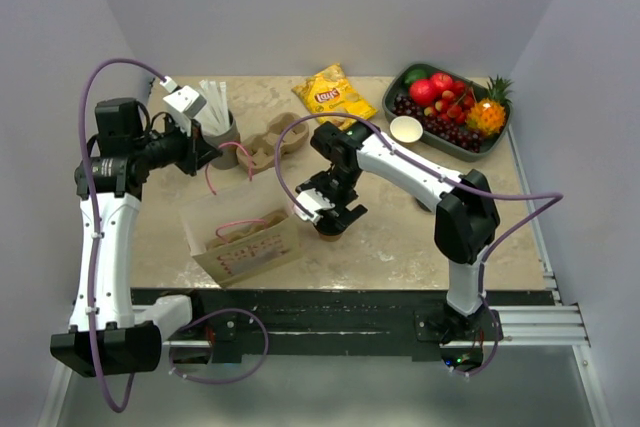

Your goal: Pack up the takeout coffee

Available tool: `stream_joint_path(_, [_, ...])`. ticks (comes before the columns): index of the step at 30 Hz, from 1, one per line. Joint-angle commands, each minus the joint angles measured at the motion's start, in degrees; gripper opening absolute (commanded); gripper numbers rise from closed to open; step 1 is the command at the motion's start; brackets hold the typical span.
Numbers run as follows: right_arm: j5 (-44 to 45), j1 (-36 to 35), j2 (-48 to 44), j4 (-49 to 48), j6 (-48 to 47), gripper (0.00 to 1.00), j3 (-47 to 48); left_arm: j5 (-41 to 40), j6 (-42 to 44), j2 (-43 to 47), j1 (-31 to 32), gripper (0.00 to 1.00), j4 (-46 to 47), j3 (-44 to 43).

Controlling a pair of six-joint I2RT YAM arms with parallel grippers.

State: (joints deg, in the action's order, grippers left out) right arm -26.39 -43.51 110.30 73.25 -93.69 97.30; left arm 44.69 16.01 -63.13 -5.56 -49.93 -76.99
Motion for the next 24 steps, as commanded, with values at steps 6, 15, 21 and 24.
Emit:
stream_joint_path(6, [0.64,-0.53,0.26,0.93,0.44,0.94,0.18,0.93,-0.54,1.26,-0.76,0.0,0.45,-0.53])
stream_joint_path(15, [0.82,-0.7,0.79,1.54,0.88,0.93,0.26,1.02,-0.8,1.43,-0.77,0.0,0.54,0.09])
stream_joint_path(21, [0.82,-0.79,1.06,1.1,1.58,0.9,0.7,1.28,-0.98,1.44,-0.94,0.0,0.71,0.26])
stream_joint_path(24, [1.17,-0.79,1.32,0.58,2.19,0.88,0.96,1.28,-0.89,1.43,-0.94,0.0,0.8,0.35])
